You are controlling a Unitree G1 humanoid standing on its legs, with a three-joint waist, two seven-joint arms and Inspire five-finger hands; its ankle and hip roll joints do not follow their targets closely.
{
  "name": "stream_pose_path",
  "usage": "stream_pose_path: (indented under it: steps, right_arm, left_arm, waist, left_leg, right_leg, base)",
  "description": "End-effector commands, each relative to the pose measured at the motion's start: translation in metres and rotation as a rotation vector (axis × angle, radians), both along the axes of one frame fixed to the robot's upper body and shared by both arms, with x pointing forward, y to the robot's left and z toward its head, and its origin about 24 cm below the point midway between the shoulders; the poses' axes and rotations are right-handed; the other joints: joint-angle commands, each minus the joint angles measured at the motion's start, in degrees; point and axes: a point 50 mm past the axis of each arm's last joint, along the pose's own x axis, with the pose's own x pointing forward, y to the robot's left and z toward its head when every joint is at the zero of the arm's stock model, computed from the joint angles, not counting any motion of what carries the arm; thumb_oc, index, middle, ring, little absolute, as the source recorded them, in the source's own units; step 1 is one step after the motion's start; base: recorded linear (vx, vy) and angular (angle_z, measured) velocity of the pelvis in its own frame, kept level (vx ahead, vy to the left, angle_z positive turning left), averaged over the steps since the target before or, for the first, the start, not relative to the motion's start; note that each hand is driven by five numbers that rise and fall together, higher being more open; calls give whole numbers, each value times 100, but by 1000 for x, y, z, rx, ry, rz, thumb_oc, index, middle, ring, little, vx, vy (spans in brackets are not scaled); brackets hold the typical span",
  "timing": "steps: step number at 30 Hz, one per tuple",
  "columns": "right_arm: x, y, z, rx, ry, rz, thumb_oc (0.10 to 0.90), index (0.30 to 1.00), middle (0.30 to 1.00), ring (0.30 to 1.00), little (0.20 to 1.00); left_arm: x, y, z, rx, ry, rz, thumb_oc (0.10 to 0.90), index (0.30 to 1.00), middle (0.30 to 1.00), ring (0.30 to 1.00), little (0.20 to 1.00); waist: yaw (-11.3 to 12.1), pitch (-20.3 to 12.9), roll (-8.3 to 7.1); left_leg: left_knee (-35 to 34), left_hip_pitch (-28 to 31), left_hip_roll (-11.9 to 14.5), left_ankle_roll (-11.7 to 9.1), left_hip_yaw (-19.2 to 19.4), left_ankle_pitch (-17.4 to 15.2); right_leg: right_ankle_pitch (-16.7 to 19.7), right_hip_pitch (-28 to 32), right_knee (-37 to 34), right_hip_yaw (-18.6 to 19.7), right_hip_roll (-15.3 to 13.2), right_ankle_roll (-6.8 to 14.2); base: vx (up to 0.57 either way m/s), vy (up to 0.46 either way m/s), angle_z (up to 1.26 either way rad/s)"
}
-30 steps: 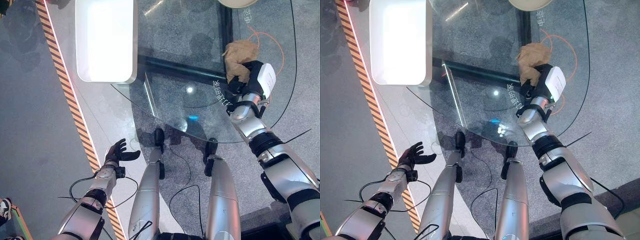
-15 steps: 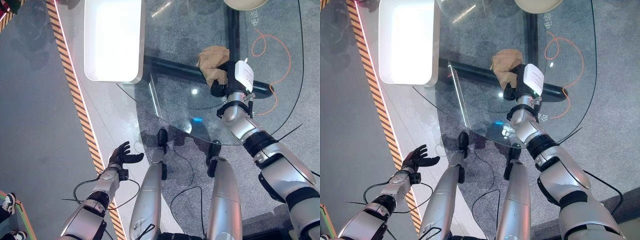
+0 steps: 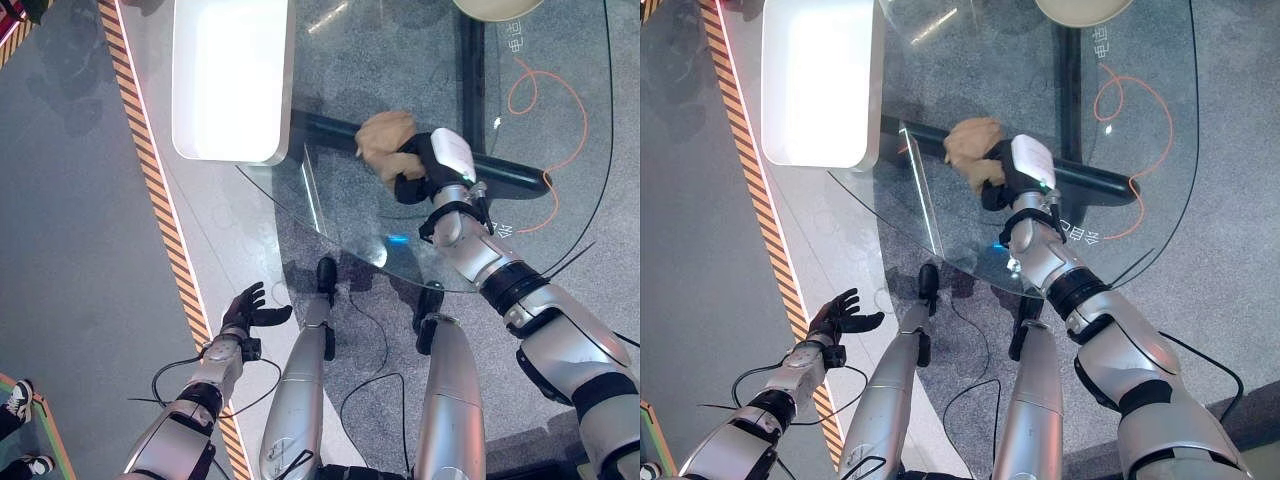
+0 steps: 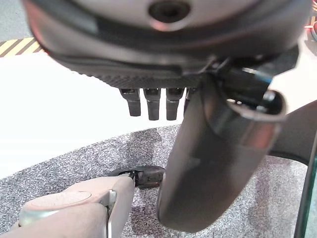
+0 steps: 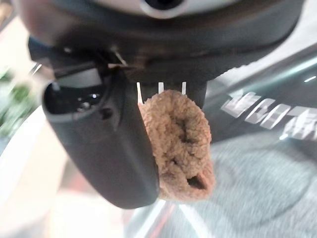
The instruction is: Wipe the table with a cloth and put it in the basket.
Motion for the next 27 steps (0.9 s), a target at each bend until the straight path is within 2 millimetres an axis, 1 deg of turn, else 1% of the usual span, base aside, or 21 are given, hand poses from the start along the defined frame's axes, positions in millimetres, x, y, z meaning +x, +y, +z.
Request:
stream_pose_path:
  steps: [1, 10, 20, 23, 27]
  right_arm:
    - [-20, 89, 19, -9, -44, 413, 100, 300, 300, 300, 200]
    - [-29, 103, 19, -40, -39, 521, 100, 300, 300, 300, 200]
    - [-32, 107, 14, -63, -20, 544, 100, 300, 300, 300, 200]
    - [-30, 104, 14, -58, -47, 496, 100, 300, 300, 300, 200]
    - [-22, 90, 21, 6, -138, 379, 100, 300, 300, 300, 200]
  left_arm:
    - [-3, 5, -2, 60, 14, -40, 800, 900, 900, 900, 900]
    - [1, 7, 2, 63, 11, -44, 800, 900, 900, 900, 900]
    - [2, 10, 3, 66, 14, -44, 800, 900, 900, 900, 900]
    - [4, 10, 5, 64, 14, -45, 800, 900, 900, 900, 900]
    - [3, 12, 4, 59, 17, -45, 800, 900, 900, 900, 900]
  waist:
    - [156, -54, 272]
    - [165, -54, 246]
    - [164, -54, 235]
    - [155, -54, 235]
    - [145, -54, 261]
  left_leg:
    - [880, -160, -503, 316, 169, -787]
    - [883, -192, -502, 318, 157, -767]
    - [852, -176, -498, 321, 156, -750]
    - [861, -190, -496, 320, 160, -742]
    - [850, -173, -477, 322, 181, -741]
  right_leg:
    - [862, 382, -1566, -121, -86, 169]
    - [884, 350, -1561, -128, -77, 186]
    - [907, 361, -1583, -138, -87, 199]
    - [917, 340, -1567, -136, -93, 201]
    - [924, 343, -1569, -129, -103, 202]
  base:
    - [0, 0, 0]
    - [-3, -5, 6]
    - [-1, 0, 2]
    - [0, 0, 0]
    - [0, 0, 0]
